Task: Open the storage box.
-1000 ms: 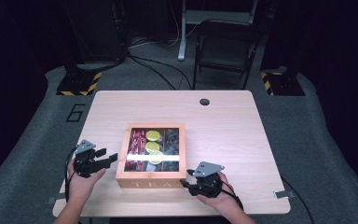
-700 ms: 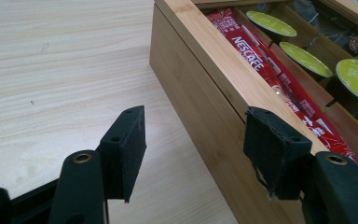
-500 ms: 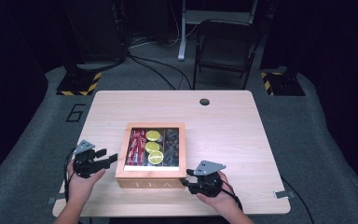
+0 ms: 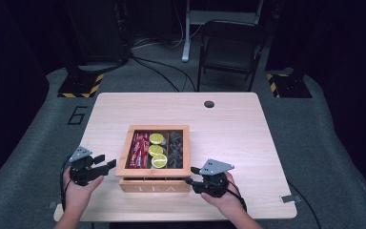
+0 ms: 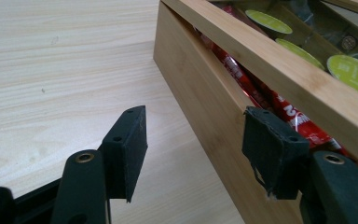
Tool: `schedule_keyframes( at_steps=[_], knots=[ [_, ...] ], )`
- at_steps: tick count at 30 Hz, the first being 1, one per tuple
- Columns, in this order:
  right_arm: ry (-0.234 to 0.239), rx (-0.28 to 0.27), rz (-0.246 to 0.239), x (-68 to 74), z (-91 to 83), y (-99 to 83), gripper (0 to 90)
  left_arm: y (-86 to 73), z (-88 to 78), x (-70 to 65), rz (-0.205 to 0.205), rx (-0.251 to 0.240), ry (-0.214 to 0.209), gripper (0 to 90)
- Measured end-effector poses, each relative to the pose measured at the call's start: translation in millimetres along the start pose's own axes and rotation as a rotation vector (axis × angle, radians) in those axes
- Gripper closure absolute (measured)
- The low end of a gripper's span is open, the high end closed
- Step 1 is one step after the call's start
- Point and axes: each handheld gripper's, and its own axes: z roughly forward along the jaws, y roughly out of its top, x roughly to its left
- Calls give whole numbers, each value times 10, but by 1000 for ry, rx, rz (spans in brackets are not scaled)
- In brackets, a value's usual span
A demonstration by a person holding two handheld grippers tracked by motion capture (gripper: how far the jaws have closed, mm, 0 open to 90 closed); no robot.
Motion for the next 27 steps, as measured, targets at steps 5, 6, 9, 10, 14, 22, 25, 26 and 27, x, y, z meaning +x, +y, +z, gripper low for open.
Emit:
schedule_keyframes(
  at_steps=[5, 6, 9, 10, 14, 22, 25, 26, 27],
  knots=[
    [-14, -22, 3, -18, -5, 60, 561, -11, -49, -65, 15, -3, -6, 405],
    [-14, -22, 3, -18, -5, 60, 561, -11, -49, -65, 15, -3, -6, 405],
    [-24, -40, 15, -30, -15, 104, 561, -7, -97, -118, 26, -12, -28, 406],
    [-30, -46, 25, -31, -14, 118, 561, -3, -107, -135, 31, -15, -35, 405],
    [-41, -58, 39, -52, -22, 162, 561, 12, -135, -197, 50, -22, -48, 408],
    [-80, -92, 42, -108, -43, 248, 560, 71, -231, -345, 85, -67, -89, 430],
    [-90, -109, 40, -115, -54, 284, 560, 105, -282, -392, 101, -109, -100, 434],
    [-90, -109, 40, -115, -54, 284, 560, 105, -282, -392, 101, -109, -100, 433],
    [-85, -113, 37, -127, -60, 298, 560, 125, -313, -395, 96, -124, -116, 433]
  ],
)
